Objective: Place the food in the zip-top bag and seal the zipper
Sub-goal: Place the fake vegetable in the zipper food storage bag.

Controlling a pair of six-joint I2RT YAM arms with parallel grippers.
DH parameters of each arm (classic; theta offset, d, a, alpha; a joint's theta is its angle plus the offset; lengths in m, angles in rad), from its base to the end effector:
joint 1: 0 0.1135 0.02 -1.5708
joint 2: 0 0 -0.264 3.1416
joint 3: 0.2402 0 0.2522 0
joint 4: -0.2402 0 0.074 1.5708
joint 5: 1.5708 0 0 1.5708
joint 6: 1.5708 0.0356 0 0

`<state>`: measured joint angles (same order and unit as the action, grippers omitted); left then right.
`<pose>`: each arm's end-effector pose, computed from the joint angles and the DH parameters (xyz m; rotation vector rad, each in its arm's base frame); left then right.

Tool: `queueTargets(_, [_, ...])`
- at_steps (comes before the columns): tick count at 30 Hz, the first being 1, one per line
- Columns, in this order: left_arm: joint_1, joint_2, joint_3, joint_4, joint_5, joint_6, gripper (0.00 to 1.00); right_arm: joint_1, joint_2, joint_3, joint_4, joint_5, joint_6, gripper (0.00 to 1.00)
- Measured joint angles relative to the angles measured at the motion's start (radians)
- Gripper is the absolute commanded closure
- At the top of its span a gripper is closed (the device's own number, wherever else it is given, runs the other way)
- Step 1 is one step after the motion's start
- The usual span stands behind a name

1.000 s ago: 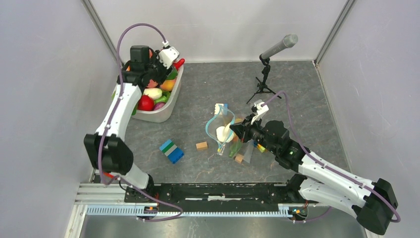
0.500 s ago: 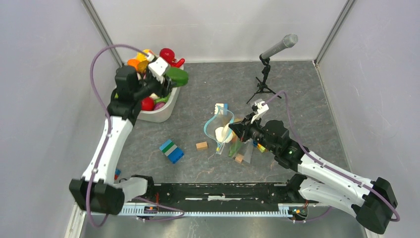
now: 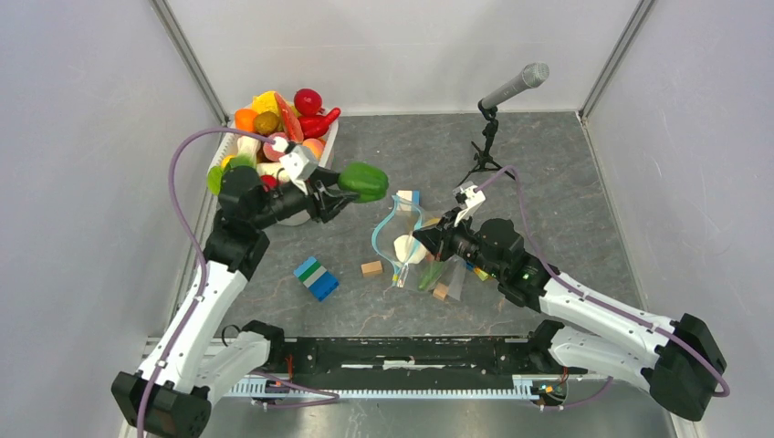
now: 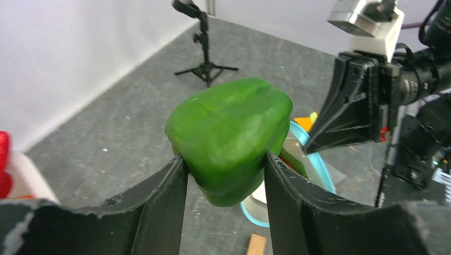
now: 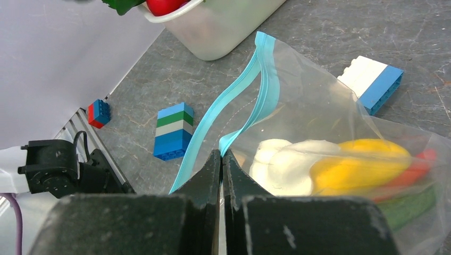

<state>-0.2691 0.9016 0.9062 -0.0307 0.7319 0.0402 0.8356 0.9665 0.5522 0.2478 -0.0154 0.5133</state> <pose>0.1878 -0.0765 0.3791 0.8049 1.4323 -0.7572 0.1515 0.1683 0.2689 -0.3080 1.8198 0.9861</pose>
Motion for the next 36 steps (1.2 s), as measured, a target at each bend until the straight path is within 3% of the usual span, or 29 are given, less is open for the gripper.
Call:
queueTargets(8, [-0.209,0.024,-0.001,-0.123,-0.097,0.048,0.74,0.000,0.003,0.000,0.007,-0.007,0.010,0.96])
queueTargets(19, [-0.320,0.200,0.087,-0.357,-0.256,0.166,0.73,0.000,-0.008,0.000,0.015,-0.017,0.013,0.96])
queueTargets(29, [-0.418,0.321,0.133,-0.396,-0.364,0.174,0.72,0.000,-0.018,0.000,0.038,-0.063,0.013,0.96])
queueTargets(36, [-0.454,0.418,0.192,-0.377,-0.417,0.115,0.61,0.000,-0.018,0.000,0.046,-0.079,0.013,0.96])
